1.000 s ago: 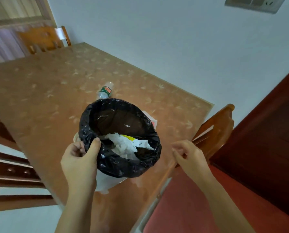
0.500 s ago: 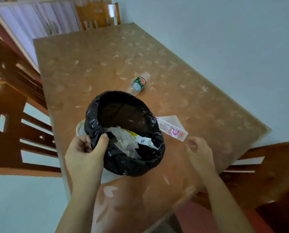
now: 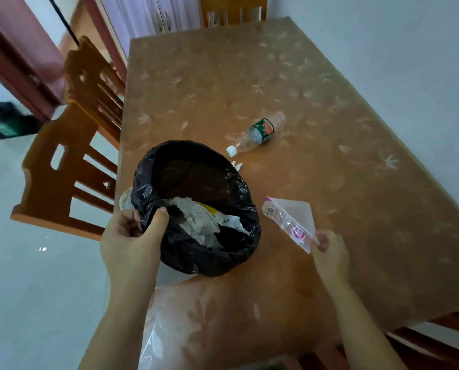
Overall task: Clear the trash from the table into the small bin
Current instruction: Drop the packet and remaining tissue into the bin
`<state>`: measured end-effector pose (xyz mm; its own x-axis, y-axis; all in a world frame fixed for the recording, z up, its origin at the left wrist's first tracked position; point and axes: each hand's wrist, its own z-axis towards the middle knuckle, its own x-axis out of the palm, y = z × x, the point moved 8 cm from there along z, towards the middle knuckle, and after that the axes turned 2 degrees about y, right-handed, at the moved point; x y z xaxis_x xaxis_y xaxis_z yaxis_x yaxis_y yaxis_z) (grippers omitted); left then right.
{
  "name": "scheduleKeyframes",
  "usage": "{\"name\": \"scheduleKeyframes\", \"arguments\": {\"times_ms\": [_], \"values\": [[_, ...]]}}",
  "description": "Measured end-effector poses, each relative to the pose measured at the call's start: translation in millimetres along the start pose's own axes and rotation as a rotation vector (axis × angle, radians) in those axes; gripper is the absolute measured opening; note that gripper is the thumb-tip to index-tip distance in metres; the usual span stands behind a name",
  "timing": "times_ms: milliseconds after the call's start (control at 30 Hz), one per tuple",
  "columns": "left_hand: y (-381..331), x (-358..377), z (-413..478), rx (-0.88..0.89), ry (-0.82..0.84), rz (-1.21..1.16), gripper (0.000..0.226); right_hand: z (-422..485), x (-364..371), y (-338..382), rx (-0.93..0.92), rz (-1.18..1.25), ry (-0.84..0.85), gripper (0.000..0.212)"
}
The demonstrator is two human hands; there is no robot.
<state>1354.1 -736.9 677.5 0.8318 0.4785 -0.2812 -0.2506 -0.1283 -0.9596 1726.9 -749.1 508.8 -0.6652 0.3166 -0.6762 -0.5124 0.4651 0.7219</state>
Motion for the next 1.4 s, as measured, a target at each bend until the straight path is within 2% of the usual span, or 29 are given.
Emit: {"name": "scheduleKeyframes", "arguments": {"times_ms": [167, 333, 500, 600, 733, 833, 1033, 1233, 1300, 1400], "values": [[7.5, -7.5, -5.1, -0.030, -0.037, -0.006, 0.018, 1.0, -2.9, -0.5, -0.042, 0.038, -0.044, 0.009], [9.5, -15.3, -4.6, -0.037, -0.063, -0.018, 0.016, 1.6, -10.9, 4.5, -0.058, 0.057, -0.127, 0.007], [9.3, -29.2, -1.7, -0.021, -0.063, -0.032, 0.016, -5.0, -8.6, 19.7, -0.040, 0.153, -0.135, 0.008], [9.6, -42.6, 0.7, -0.012, -0.070, -0.044, 0.021, -12.1, -10.5, 44.7, -0.054, 0.286, -0.138, 0.009], [5.6, -64.4, 5.6, 0.023, -0.088, -0.067, 0.041, -22.1, -17.7, 107.5, -0.169, 0.426, -0.141, 0.008], [4.5, -82.6, 10.3, 0.027, -0.107, -0.094, 0.047, -40.6, -7.7, 165.9, -0.278, 0.515, -0.051, 0.014], [15.6, -125.8, 20.0, -0.002, -0.169, -0.162, 0.047, -103.0, 48.6, 246.8, -0.535, 0.442, 0.317, 0.023], [30.2, -160.3, 27.1, -0.017, -0.196, -0.160, 0.039, -157.7, 116.1, 289.5, -0.624, 0.338, 0.635, 0.032], [34.5, -167.7, 31.9, -0.017, -0.191, -0.158, 0.039, -165.0, 125.4, 293.6, -0.633, 0.327, 0.651, 0.033], [41.6, -171.3, 40.7, -0.018, -0.162, -0.158, 0.047, -156.5, 123.2, 283.8, -0.588, 0.346, 0.564, 0.029]]}}
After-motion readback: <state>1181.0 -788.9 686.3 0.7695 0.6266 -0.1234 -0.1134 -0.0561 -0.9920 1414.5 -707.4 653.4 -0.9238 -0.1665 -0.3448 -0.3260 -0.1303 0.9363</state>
